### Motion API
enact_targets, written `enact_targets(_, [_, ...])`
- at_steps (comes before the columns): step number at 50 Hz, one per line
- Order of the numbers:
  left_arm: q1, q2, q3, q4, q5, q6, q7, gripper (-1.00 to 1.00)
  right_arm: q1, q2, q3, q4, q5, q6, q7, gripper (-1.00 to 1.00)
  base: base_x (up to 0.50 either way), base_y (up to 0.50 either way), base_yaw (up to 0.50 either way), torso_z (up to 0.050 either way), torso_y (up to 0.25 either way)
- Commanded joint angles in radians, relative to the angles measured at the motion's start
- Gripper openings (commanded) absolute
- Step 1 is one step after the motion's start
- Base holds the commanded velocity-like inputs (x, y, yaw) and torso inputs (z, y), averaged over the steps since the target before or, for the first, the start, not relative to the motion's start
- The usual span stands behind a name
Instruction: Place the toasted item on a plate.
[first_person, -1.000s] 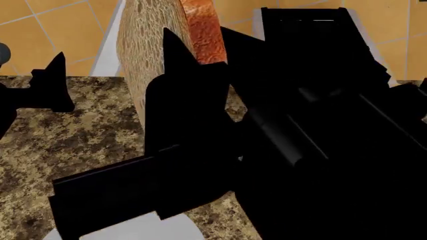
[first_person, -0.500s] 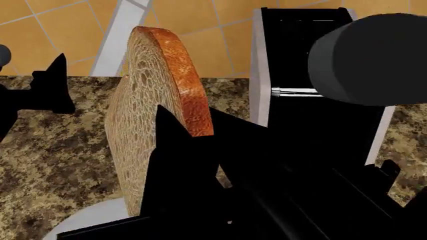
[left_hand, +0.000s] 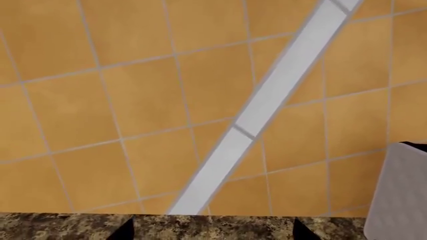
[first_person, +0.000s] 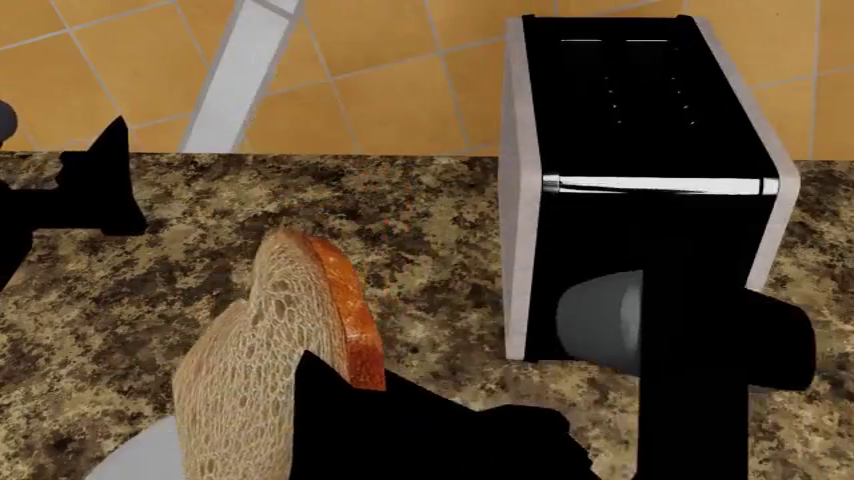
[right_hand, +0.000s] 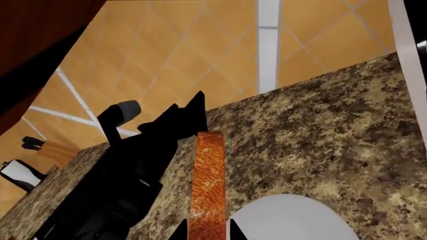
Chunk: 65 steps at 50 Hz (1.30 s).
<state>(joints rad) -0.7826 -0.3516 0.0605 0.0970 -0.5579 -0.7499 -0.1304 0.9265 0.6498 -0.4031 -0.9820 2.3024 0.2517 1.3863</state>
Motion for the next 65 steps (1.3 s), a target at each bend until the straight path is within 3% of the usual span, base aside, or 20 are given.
enact_targets(1, [0.01,-0.003,-0.001,-0.004,-0.001,0.01,0.0,1.0,-0.085,-0.024,-0.028,-0.004,-0.048,0.02,-0.034,-1.0,0.0,0.0,0.0,0.0,0.0])
enact_targets(32, [0.026,-0.014,-0.004,-0.003,-0.008,0.02,-0.005,1.0,-0.158,-0.089,-0.124,0.083,-0.14,0.106,-0.14,-1.0,0.0,0.0,0.0,0.0,0.0])
enact_targets(65, [0.051,-0.017,-0.003,-0.025,-0.006,0.05,-0.005,1.0,-0.244,-0.069,-0.16,0.148,-0.233,0.167,-0.259,-1.0,0.0,0.0,0.0,0.0,0.0])
